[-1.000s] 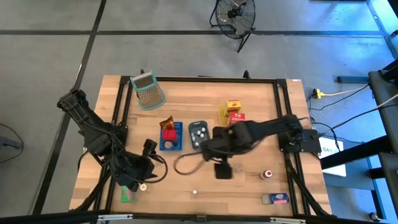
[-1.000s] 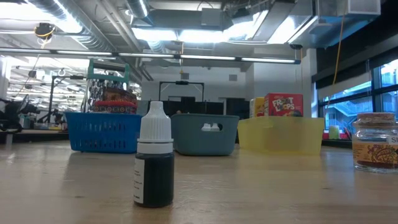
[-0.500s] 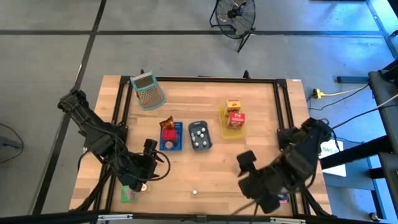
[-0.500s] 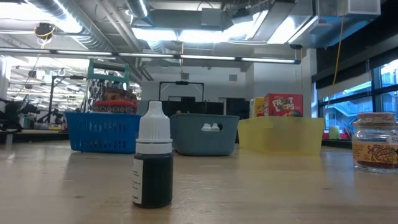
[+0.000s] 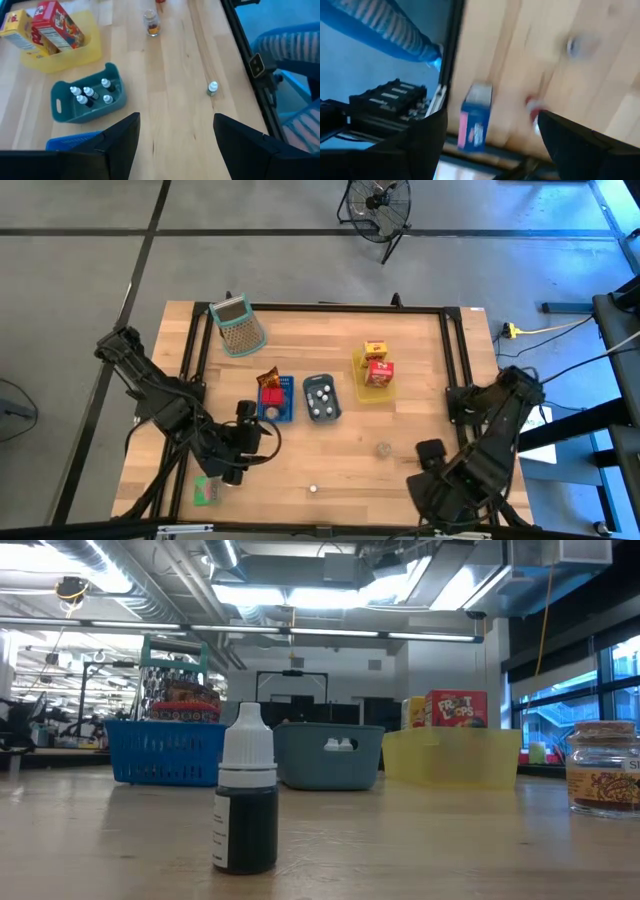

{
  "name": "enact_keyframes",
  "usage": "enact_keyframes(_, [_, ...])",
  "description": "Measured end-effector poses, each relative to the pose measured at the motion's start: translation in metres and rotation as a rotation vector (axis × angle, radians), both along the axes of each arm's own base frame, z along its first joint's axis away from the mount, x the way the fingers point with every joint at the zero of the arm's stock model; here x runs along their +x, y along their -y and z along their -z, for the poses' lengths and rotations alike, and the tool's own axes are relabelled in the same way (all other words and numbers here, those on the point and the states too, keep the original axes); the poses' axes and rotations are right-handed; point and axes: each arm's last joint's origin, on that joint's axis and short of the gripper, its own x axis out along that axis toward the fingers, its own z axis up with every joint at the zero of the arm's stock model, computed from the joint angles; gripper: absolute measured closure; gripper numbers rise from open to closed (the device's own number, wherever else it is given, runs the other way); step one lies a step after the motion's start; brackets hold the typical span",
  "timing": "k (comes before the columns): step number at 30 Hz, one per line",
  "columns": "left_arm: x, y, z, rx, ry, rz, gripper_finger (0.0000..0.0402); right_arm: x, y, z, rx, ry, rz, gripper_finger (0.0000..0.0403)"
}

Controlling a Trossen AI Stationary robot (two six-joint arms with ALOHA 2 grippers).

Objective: Pick & Place Kitchen Items
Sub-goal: Put the blue cereal box into the yellow bin

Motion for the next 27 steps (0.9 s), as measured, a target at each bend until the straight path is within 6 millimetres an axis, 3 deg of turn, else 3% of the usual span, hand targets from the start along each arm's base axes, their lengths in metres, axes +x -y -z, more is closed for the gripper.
enact_keyframes(5, [0.012, 0.002, 0.009, 0.028, -0.006, -0.024, 0.0153, -0.030, 0.001, 0.008, -0.030, -0.067, 0.138, 0.0090])
enact_keyframes(10, [0.032, 0.010, 0.024, 0.003, 0.008, -0.093, 0.0153, -0.054, -0.012, 0.014, -0.055, -0.086, 0.187, 0.0090])
enact_keyframes(17, [0.051, 0.016, 0.041, 0.138, -0.021, 0.016, 0.0153, -0.082, -0.030, 0.028, -0.070, -0.040, 0.214, 0.0090])
enact_keyframes(27, [0.059, 0.023, 0.035, 0.031, 0.041, 0.088, 0.0153, -0.097, -0.035, 0.067, -0.156, -0.040, 0.246, 0.0090])
